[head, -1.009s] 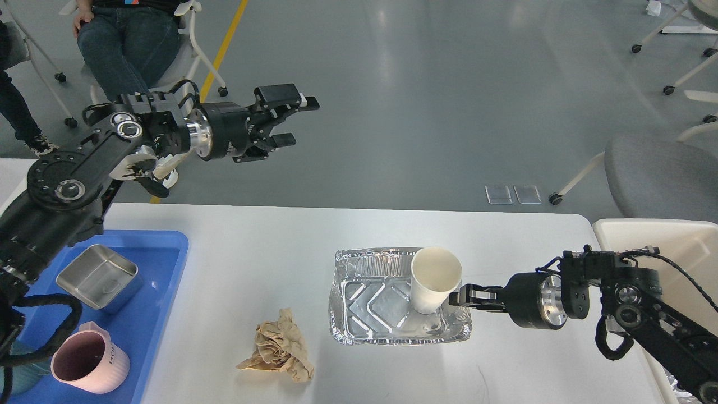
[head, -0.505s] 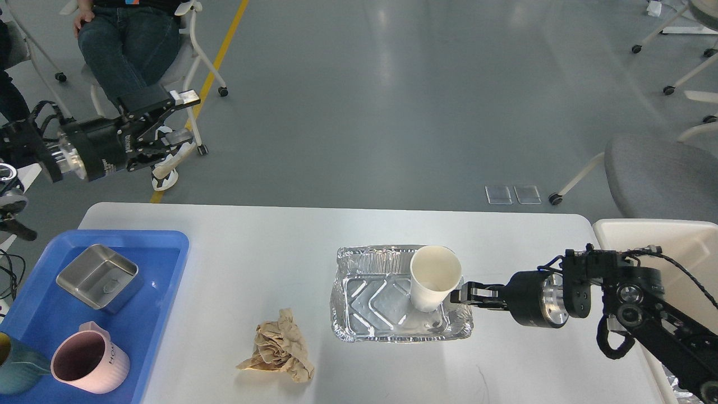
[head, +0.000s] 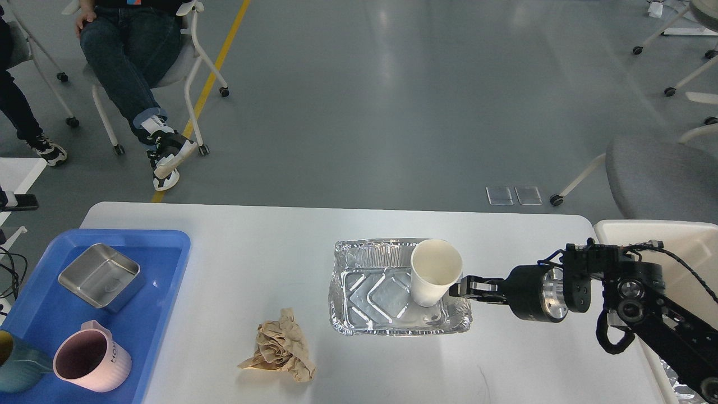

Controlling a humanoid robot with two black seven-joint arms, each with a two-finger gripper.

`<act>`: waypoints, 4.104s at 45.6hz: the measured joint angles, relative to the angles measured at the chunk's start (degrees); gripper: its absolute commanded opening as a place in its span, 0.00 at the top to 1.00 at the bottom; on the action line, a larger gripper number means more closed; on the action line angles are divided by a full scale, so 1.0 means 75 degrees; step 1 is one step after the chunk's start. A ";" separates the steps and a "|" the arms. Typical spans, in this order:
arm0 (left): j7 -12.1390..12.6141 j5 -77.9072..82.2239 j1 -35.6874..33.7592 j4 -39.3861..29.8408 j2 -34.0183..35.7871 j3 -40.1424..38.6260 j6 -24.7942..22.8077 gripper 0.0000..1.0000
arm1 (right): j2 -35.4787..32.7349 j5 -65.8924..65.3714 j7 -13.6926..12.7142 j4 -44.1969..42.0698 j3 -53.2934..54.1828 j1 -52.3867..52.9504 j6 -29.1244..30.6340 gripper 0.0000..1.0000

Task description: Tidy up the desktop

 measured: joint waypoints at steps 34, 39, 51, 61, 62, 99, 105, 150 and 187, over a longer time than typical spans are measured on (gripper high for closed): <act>0.1130 0.0189 -0.0868 -0.0776 0.0242 0.0452 -0.0310 0.03 | 0.0045 -0.0015 0.0000 0.0011 0.0021 -0.0008 -0.0034 1.00; 0.1643 0.0436 -0.1456 -0.0817 -0.0783 0.0493 -0.0310 0.03 | 0.0087 -0.0016 0.0000 0.0009 0.0009 0.0000 -0.0026 1.00; 0.2592 0.1036 -0.2299 -0.0804 -0.3267 0.0918 -0.0310 0.03 | 0.0055 -0.0034 0.0000 0.0067 0.0011 -0.0016 -0.0023 1.00; 0.2970 0.1051 -0.2454 -0.0800 -0.4143 0.1819 -0.0310 0.02 | 0.0035 -0.0031 0.0000 0.0080 0.0022 -0.0053 -0.0033 1.00; 0.3004 0.1050 -0.2454 -0.0799 -0.4205 0.1903 -0.0310 0.02 | 0.0036 -0.0031 0.0000 0.0081 0.0022 -0.0053 -0.0033 1.00; 0.4990 0.1070 -0.2228 -0.0305 -0.6774 0.3234 -0.0308 0.02 | 0.0092 -0.0035 0.0000 0.0081 0.0023 -0.0113 -0.0110 1.00; 0.5010 0.1071 -0.2138 -0.0224 -0.6870 0.3280 -0.0307 0.03 | 0.0088 -0.0035 0.0000 0.0081 0.0023 -0.0117 -0.0118 1.00; 0.5647 0.1062 -0.2120 0.0788 -0.7513 0.3283 -0.0308 0.56 | 0.0225 -0.0035 0.0000 0.0079 0.0024 -0.0265 -0.0222 1.00; 0.6191 0.1119 -0.2279 0.0605 -0.7267 0.3125 0.0051 1.00 | 0.0225 -0.0035 0.0000 0.0139 0.0022 -0.0416 -0.0305 1.00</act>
